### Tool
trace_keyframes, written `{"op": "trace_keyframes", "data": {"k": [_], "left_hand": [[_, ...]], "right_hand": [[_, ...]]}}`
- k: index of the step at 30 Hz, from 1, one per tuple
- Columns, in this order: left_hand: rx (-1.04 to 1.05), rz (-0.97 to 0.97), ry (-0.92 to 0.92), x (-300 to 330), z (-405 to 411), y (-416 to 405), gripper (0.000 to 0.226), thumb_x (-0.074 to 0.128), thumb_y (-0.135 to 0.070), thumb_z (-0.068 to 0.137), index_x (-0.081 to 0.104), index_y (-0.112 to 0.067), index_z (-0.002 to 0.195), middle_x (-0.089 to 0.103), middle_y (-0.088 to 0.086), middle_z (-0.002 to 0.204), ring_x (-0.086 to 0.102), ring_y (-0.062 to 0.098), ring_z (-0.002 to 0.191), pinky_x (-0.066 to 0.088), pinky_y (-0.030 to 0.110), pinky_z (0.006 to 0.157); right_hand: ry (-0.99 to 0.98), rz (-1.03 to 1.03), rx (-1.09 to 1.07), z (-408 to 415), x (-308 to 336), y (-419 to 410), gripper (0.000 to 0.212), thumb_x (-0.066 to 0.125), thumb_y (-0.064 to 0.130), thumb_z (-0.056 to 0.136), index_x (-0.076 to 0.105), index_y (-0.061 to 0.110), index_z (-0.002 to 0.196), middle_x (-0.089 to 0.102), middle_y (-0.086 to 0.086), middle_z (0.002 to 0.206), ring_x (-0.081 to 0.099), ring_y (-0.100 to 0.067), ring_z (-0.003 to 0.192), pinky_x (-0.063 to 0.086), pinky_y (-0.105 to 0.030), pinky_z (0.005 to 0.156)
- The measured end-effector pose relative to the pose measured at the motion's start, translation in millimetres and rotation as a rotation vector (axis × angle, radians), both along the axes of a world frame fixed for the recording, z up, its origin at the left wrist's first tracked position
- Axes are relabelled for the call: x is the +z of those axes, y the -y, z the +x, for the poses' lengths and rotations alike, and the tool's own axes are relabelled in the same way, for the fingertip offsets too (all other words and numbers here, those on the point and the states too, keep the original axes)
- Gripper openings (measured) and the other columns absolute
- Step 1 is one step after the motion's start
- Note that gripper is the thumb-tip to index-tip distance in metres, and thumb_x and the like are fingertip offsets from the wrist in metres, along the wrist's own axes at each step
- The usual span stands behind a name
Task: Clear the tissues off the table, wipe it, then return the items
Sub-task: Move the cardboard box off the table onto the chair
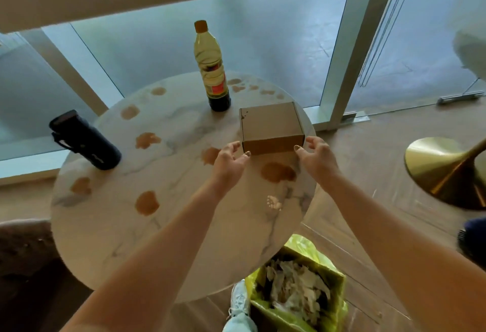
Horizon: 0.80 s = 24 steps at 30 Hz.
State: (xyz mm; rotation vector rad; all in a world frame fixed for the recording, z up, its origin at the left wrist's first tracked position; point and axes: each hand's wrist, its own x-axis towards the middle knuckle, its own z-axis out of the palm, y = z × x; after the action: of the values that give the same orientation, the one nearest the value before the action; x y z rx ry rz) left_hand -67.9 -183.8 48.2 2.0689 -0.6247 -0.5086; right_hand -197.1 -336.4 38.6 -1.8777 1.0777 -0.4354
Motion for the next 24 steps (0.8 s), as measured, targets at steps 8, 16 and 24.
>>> {"op": "trace_keyframes", "data": {"k": [8,16,24], "left_hand": [[-0.052,0.03,-0.235,-31.5,69.1,50.2,0.063,0.053,-0.033,0.092,0.025,-0.007,0.143,0.033,0.012,0.147,0.036,0.023,0.132,0.03,0.037,0.111],[-0.096,0.037,-0.341,-62.9,90.3,76.1,0.046,0.046,-0.043,0.092,0.045,-0.015,0.128,0.047,0.003,0.128,0.049,0.02,0.117,0.041,0.038,0.102],[-0.038,0.054,-0.234,-57.8,76.1,69.3,0.045,0.043,-0.033,0.096,0.038,-0.01,0.134,0.04,0.012,0.131,0.037,0.028,0.124,0.03,0.045,0.108]], "right_hand": [[-0.12,0.09,-0.112,58.8,-21.0,40.5,0.062,0.057,0.035,0.089,0.033,0.007,0.139,0.041,-0.016,0.139,0.042,-0.029,0.126,0.037,-0.041,0.106],[-0.122,0.27,-0.244,87.0,-43.2,58.3,0.052,0.049,0.041,0.092,0.041,0.01,0.133,0.051,-0.01,0.127,0.05,-0.027,0.113,0.043,-0.04,0.099],[0.035,0.251,-0.244,81.6,-29.6,46.9,0.036,0.05,0.033,0.093,0.049,0.012,0.122,0.059,-0.004,0.111,0.057,-0.02,0.099,0.049,-0.031,0.084]]}}
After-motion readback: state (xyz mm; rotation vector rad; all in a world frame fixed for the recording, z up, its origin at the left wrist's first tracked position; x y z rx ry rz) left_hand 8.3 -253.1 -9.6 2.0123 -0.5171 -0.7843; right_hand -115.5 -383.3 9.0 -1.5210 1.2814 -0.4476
